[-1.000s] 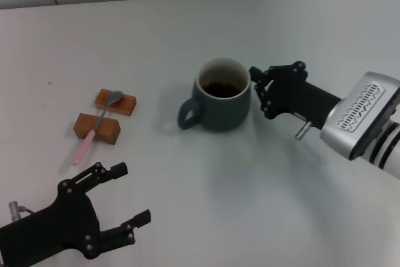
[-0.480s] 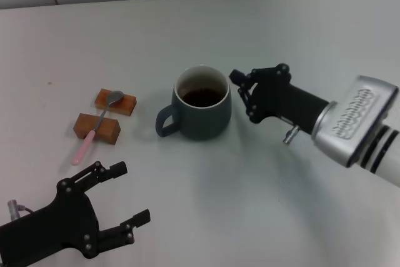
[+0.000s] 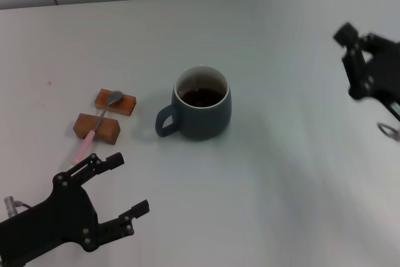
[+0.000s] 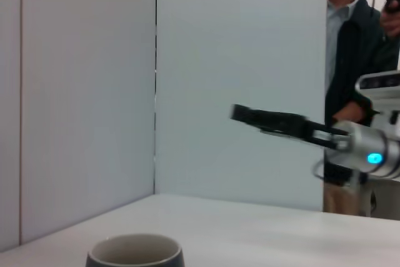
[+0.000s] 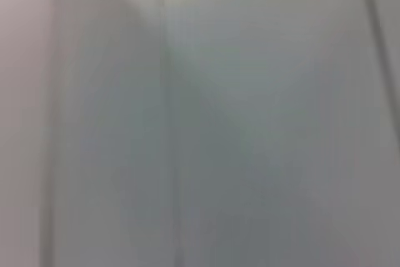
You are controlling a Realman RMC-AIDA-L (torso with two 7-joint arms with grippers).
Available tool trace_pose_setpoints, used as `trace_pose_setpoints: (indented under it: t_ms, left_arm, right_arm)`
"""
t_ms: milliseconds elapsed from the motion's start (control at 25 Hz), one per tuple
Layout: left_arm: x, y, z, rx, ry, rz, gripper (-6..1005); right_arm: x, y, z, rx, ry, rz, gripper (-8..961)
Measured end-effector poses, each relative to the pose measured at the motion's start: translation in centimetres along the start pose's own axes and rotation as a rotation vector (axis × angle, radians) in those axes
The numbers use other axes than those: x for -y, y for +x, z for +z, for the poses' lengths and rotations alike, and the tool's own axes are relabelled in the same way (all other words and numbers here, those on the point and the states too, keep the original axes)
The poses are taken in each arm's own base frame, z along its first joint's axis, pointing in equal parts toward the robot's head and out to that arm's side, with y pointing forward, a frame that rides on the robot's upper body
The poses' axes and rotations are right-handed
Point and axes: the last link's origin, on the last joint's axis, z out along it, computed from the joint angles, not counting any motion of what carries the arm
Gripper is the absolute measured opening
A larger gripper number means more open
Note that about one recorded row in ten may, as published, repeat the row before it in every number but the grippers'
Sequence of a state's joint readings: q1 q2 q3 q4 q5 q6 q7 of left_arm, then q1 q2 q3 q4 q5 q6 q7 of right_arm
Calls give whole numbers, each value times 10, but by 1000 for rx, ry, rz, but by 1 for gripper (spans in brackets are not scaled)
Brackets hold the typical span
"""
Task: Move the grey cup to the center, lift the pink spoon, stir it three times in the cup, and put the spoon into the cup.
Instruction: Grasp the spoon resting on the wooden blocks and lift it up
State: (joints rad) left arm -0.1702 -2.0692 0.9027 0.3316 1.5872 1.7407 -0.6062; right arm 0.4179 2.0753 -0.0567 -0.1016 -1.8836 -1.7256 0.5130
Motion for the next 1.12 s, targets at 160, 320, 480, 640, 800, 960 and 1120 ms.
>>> trace_pose_setpoints:
  t_ms: [160,320,480,640,800,960,1120]
  left_arm:
    - [1,1,1,-9,-3,3,811]
    - [0,1,1,-15,-2,-2,810]
    - [-2,1,1,-19,-1,-12,808]
    - [-3,0,1,-16,-5,-14,806]
    - [-4,0,1,-12,-9,-16,805]
    - [-5,-1,-1,-7,-6,-19,803]
    - [-5,-2,-1,-5,-5,-20,801]
  right_arm:
    - [-15,-1,-21,-85,-194,24,14]
    - [-30,12,-40,-231,-342,42,10]
    - [-38,29,-57,-382,-385,52,9]
    - [-38,38,-62,-437,-367,51,12]
    - [-38,40,-64,-454,-358,52,15]
    - [-40,39,-65,-447,-375,57,46]
    - [-40,36,-66,-438,-387,67,87]
